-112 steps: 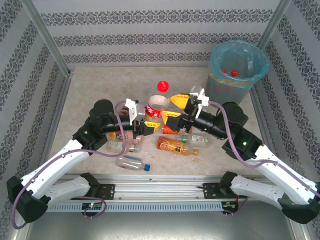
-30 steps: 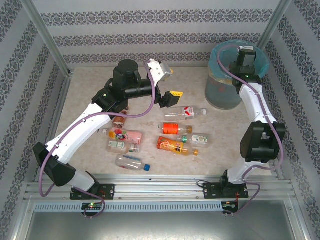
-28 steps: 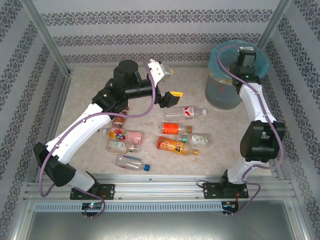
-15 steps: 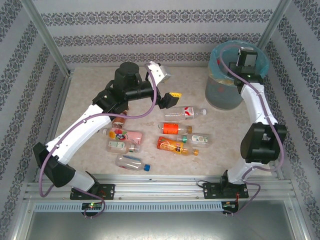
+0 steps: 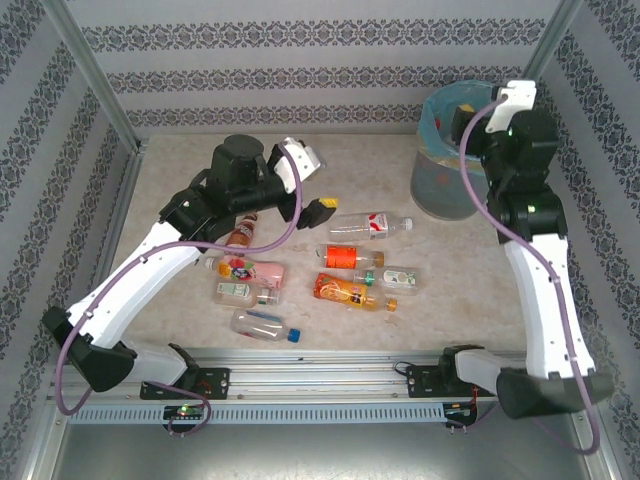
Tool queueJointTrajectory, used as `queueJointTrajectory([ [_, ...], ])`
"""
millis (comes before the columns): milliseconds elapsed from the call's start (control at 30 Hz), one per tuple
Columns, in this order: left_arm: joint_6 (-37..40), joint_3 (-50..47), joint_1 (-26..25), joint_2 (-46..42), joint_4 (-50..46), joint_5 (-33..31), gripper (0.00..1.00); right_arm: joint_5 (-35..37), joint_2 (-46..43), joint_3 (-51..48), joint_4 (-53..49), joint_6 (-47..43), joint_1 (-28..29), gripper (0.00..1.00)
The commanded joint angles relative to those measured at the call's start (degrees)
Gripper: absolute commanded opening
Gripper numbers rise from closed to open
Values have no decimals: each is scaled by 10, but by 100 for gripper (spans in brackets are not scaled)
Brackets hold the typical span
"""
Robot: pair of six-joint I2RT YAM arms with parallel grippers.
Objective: Put the plastic bottles in the bin
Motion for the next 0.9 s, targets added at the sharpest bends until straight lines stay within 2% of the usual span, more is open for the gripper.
queueJointTrajectory([
  [0, 85, -36, -2, -38, -135, -14, 100, -91, -40, -73, 14, -4, 40, 71],
  [167, 189, -149, -3, -97, -201, -10, 100, -208, -101, -203, 43, -64, 126, 68],
  [267, 186, -194, -9, -101, -199, -13, 97, -228, -119, -272, 48, -93, 179, 67],
  [433, 153, -235, -48, -67, -143, 12, 94, -199, -149, -346, 60, -54, 214, 64],
  [633, 198, -228, -113, 53, -57, 8, 88, -127, -228, -389, 51, -37, 221, 60],
  [867, 264, -217, -126, 164, 47, 36, 88, -63, -318, -389, 16, -47, 221, 62],
])
